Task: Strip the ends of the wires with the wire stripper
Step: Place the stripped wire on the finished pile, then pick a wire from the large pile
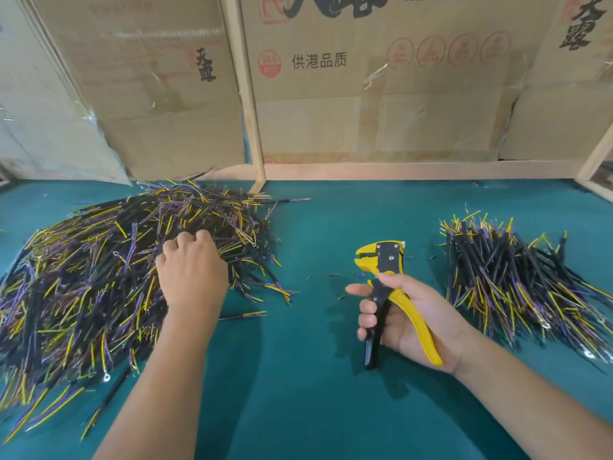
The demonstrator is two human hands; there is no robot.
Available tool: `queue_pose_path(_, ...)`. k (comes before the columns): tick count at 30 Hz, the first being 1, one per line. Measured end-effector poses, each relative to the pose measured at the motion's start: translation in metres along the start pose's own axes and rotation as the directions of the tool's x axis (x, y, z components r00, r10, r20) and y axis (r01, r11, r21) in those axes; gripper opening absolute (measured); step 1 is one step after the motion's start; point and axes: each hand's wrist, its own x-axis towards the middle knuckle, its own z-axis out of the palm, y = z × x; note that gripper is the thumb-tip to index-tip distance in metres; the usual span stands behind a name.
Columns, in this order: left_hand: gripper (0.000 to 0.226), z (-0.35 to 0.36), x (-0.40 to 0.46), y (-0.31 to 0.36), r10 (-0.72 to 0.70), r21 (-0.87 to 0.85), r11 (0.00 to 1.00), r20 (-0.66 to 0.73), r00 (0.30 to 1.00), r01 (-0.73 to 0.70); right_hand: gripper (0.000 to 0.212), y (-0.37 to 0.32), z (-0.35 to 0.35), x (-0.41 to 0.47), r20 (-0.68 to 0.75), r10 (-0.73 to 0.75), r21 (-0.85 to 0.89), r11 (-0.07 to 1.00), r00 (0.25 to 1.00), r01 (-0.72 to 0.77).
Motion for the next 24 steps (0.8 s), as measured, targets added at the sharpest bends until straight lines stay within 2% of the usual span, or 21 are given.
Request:
queue_pose_path(3,0.018,0.002,0.005,-0.006,0.026,-0.06,0.998,-0.004,1.0,-0.026,0.054,0.0,0.001,0.0,-0.009,0.002,0.003,1.0,1.0,-0.002)
queue_pose_path(6,0.008,0.0,0.005,-0.005,0.059,-0.177,0.982,-0.076,0.995,-0.071,0.056,0.001,0.001,0.001,-0.009,0.003,-0.002,1.0,1.0,-0.003)
queue_pose_path(9,0.016,-0.002,-0.001,0.008,0.071,-0.224,0.97,-0.134,0.988,-0.1,0.055,0.001,0.001,0.001,-0.003,0.004,-0.008,1.0,1.0,-0.004)
queue_pose_path(12,0.015,0.002,-0.006,0.016,0.094,-0.199,0.973,-0.121,0.988,-0.117,0.053,0.0,0.001,0.002,0.0,0.009,0.005,1.0,1.0,-0.009)
queue_pose_path(18,0.023,0.005,-0.008,0.018,0.146,-0.281,0.948,-0.039,0.989,-0.151,0.052,0.0,0.002,0.003,0.001,0.014,0.004,1.0,1.0,-0.014)
queue_pose_path(24,0.022,-0.001,-0.012,0.02,0.184,-0.317,0.93,-0.035,0.982,-0.185,0.056,0.001,0.002,0.002,-0.015,0.007,0.009,1.0,1.0,-0.007)
